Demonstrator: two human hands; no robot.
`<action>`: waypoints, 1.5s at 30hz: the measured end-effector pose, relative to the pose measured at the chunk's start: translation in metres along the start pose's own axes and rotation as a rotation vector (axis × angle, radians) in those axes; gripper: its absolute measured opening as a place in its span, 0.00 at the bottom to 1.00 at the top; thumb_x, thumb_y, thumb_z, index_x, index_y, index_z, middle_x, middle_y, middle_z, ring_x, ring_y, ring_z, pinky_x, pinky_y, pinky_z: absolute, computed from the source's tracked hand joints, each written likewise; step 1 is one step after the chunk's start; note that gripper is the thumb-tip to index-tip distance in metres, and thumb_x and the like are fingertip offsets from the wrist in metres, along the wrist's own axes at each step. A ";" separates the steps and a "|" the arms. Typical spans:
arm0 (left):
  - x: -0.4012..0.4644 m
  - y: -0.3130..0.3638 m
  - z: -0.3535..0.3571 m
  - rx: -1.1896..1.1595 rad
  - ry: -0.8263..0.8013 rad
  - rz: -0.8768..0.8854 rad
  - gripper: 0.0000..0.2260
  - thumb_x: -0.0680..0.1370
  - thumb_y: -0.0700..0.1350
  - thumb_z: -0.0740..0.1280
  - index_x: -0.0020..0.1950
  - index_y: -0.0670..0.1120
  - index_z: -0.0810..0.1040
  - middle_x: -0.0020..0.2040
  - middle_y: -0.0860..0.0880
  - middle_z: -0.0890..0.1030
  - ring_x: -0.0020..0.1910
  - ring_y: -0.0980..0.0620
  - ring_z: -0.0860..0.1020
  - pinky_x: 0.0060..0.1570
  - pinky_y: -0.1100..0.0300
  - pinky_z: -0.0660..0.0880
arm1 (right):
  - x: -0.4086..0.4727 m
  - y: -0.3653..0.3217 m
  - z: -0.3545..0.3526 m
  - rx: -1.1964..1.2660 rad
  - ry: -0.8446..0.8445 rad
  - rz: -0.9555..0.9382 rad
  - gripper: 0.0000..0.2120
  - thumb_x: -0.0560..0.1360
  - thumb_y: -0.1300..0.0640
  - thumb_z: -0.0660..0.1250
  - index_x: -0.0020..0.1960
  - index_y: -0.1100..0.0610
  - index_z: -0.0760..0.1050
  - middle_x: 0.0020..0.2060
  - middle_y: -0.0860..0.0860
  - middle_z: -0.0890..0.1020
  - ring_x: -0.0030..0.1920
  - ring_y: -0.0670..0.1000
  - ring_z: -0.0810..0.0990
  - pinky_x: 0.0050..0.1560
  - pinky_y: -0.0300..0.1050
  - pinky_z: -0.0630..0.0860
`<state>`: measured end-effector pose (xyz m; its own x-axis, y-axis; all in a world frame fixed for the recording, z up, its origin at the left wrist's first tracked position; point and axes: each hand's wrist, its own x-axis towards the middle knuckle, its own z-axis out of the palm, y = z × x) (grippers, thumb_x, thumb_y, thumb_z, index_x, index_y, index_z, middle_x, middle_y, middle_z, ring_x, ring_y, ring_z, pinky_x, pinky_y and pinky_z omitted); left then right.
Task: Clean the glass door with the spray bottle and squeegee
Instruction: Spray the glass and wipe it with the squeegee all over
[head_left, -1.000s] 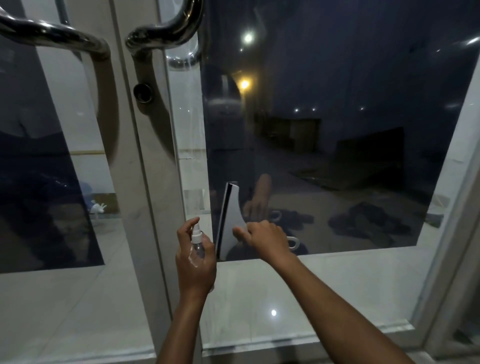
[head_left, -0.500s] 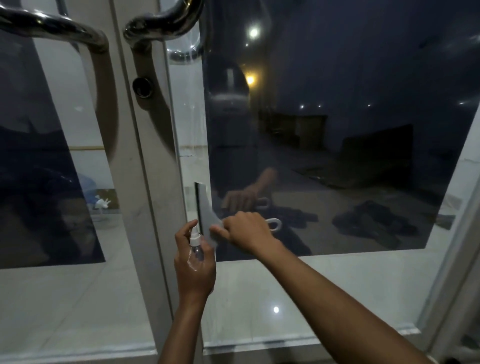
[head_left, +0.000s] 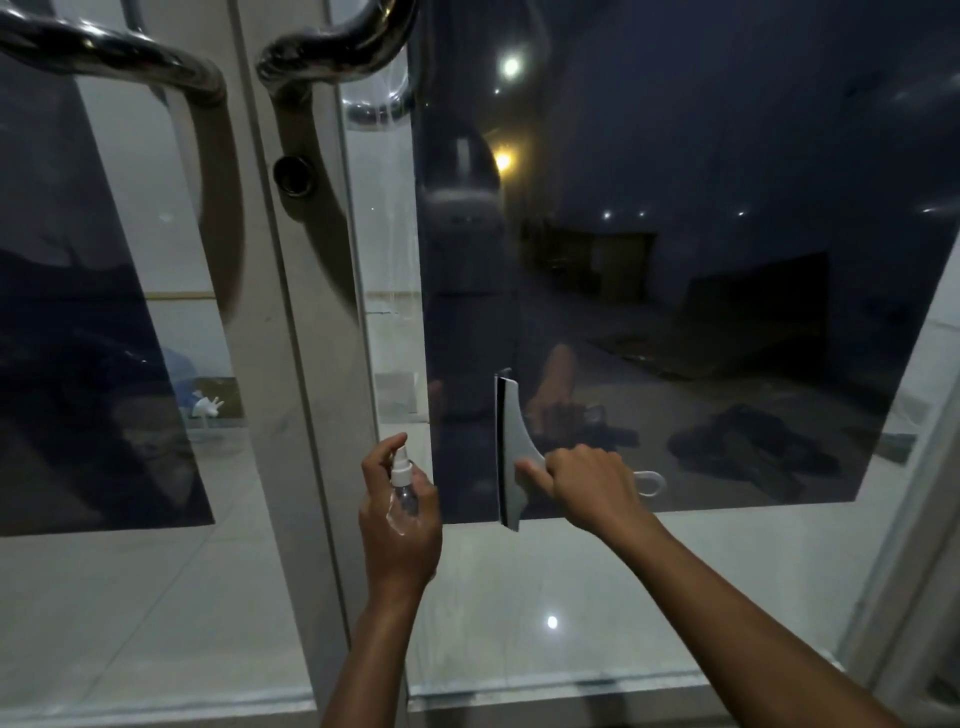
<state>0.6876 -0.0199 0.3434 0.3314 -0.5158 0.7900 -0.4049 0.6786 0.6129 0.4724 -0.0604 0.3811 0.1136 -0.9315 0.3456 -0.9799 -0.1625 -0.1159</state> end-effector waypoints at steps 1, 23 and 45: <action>0.000 0.002 0.001 -0.001 0.000 0.005 0.16 0.80 0.52 0.59 0.68 0.60 0.66 0.42 0.60 0.78 0.36 0.53 0.80 0.33 0.71 0.74 | 0.001 -0.005 -0.003 0.018 0.024 -0.013 0.30 0.79 0.30 0.48 0.37 0.50 0.74 0.33 0.49 0.80 0.33 0.47 0.78 0.42 0.46 0.76; 0.101 0.045 0.010 -0.002 0.102 0.190 0.16 0.81 0.48 0.60 0.69 0.57 0.67 0.42 0.56 0.78 0.35 0.55 0.79 0.34 0.69 0.73 | 0.099 -0.108 -0.119 -0.122 0.203 -0.232 0.33 0.80 0.31 0.50 0.56 0.56 0.80 0.51 0.59 0.84 0.50 0.60 0.82 0.42 0.49 0.65; 0.203 0.087 -0.002 0.032 0.076 0.373 0.19 0.80 0.41 0.61 0.70 0.52 0.66 0.41 0.56 0.76 0.37 0.57 0.78 0.35 0.69 0.73 | 0.141 -0.119 -0.224 -0.044 0.155 -0.182 0.24 0.81 0.35 0.53 0.50 0.53 0.76 0.49 0.54 0.80 0.44 0.53 0.76 0.46 0.51 0.67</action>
<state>0.7219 -0.0645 0.5572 0.2181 -0.1955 0.9561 -0.5358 0.7949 0.2848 0.5679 -0.0991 0.6525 0.2657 -0.8266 0.4962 -0.9522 -0.3055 0.0008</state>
